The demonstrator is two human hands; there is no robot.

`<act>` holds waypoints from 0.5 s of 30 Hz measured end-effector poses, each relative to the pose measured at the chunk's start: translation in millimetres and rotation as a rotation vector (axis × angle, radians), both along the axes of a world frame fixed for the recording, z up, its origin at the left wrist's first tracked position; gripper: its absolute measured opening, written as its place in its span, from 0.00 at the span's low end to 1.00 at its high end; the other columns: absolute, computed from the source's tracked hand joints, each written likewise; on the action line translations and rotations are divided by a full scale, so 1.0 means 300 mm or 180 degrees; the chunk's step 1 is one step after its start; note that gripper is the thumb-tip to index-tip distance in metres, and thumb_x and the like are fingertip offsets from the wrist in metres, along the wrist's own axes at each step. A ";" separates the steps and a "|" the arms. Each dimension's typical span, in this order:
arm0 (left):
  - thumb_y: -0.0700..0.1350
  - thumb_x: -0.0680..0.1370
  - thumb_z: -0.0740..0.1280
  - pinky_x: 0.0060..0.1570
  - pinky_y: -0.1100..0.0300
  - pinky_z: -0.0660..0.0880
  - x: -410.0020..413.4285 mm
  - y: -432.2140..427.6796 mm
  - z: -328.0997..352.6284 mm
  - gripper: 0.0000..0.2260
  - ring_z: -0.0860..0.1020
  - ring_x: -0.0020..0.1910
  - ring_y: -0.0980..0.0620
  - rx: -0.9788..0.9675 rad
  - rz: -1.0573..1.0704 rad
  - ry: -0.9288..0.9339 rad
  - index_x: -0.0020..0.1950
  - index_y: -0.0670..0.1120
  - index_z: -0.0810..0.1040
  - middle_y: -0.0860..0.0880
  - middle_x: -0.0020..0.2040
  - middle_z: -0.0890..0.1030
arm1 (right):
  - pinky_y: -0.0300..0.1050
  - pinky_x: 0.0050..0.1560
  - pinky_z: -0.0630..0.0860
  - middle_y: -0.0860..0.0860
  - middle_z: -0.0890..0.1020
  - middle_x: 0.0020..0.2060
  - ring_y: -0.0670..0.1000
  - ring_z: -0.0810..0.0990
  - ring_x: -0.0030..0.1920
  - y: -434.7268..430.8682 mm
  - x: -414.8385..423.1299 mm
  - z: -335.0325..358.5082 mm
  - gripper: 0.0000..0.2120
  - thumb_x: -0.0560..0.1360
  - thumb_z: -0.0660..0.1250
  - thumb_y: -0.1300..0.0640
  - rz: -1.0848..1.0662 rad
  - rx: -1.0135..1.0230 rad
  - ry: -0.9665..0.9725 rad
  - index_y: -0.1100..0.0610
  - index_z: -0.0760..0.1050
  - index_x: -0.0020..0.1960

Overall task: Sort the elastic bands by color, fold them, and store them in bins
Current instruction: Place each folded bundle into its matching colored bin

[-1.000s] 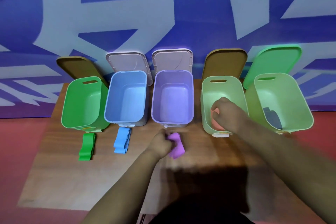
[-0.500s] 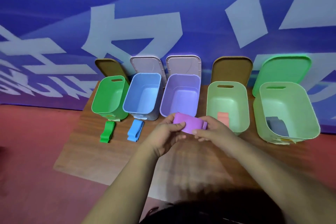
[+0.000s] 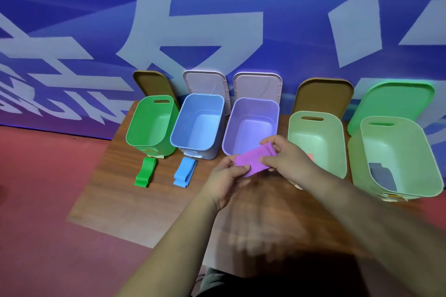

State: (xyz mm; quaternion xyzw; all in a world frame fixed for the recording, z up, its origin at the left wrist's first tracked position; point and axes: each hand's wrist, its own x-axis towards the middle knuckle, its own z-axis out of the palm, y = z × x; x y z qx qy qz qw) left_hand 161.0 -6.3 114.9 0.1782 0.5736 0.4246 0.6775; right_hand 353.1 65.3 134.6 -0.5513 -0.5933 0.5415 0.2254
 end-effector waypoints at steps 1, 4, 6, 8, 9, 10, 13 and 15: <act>0.36 0.80 0.70 0.51 0.56 0.83 -0.020 0.015 -0.004 0.13 0.85 0.50 0.49 -0.0014 -0.0062 0.0072 0.65 0.42 0.79 0.45 0.54 0.85 | 0.45 0.51 0.80 0.48 0.80 0.52 0.50 0.81 0.48 0.024 -0.015 0.010 0.23 0.72 0.76 0.62 0.0069 0.0167 -0.0197 0.45 0.78 0.63; 0.37 0.81 0.70 0.40 0.61 0.82 -0.090 0.066 -0.032 0.07 0.85 0.42 0.53 -0.0186 -0.0126 0.0380 0.57 0.46 0.81 0.47 0.48 0.87 | 0.34 0.44 0.72 0.49 0.79 0.50 0.50 0.79 0.49 0.101 -0.067 0.021 0.27 0.72 0.74 0.63 0.0202 0.0574 -0.0761 0.49 0.74 0.68; 0.39 0.81 0.69 0.40 0.58 0.79 -0.145 0.097 -0.065 0.06 0.83 0.38 0.52 -0.0394 -0.0191 0.0620 0.58 0.44 0.81 0.47 0.45 0.86 | 0.29 0.39 0.70 0.54 0.78 0.46 0.41 0.81 0.45 0.143 -0.107 0.022 0.16 0.73 0.69 0.69 0.0212 0.0763 -0.1039 0.61 0.76 0.60; 0.41 0.82 0.67 0.38 0.57 0.78 -0.192 0.118 -0.084 0.09 0.81 0.34 0.52 -0.0598 -0.0408 0.0751 0.60 0.42 0.81 0.46 0.43 0.85 | 0.26 0.36 0.69 0.61 0.73 0.39 0.43 0.84 0.43 0.174 -0.156 0.006 0.05 0.71 0.62 0.77 0.0442 0.0930 -0.1279 0.71 0.69 0.45; 0.41 0.83 0.66 0.38 0.57 0.78 -0.216 0.124 -0.093 0.07 0.81 0.34 0.52 -0.0683 -0.0559 0.0791 0.59 0.42 0.81 0.47 0.42 0.85 | 0.28 0.37 0.69 0.61 0.72 0.39 0.50 0.83 0.43 0.195 -0.177 -0.013 0.06 0.70 0.61 0.77 0.0464 0.0982 -0.1388 0.70 0.68 0.42; 0.42 0.84 0.64 0.38 0.58 0.78 -0.240 0.128 -0.103 0.05 0.81 0.34 0.52 -0.0736 -0.0700 0.0840 0.55 0.44 0.80 0.48 0.41 0.85 | 0.33 0.39 0.72 0.58 0.74 0.39 0.55 0.81 0.43 0.222 -0.194 -0.045 0.07 0.69 0.62 0.75 0.0482 0.1021 -0.1546 0.66 0.70 0.42; 0.41 0.83 0.64 0.36 0.59 0.75 -0.326 0.131 -0.129 0.06 0.79 0.34 0.51 -0.0781 -0.0967 0.1199 0.48 0.47 0.78 0.45 0.42 0.84 | 0.48 0.44 0.73 0.51 0.76 0.43 0.54 0.75 0.42 0.287 -0.232 -0.134 0.13 0.69 0.65 0.70 0.0874 0.0829 -0.2060 0.52 0.73 0.43; 0.46 0.78 0.66 0.33 0.59 0.73 -0.403 0.132 -0.159 0.06 0.79 0.35 0.48 -0.0795 -0.1207 0.1746 0.46 0.45 0.80 0.41 0.44 0.86 | 0.44 0.42 0.70 0.49 0.77 0.43 0.54 0.74 0.42 0.313 -0.269 -0.175 0.12 0.72 0.64 0.68 0.1214 0.0643 -0.2233 0.51 0.72 0.43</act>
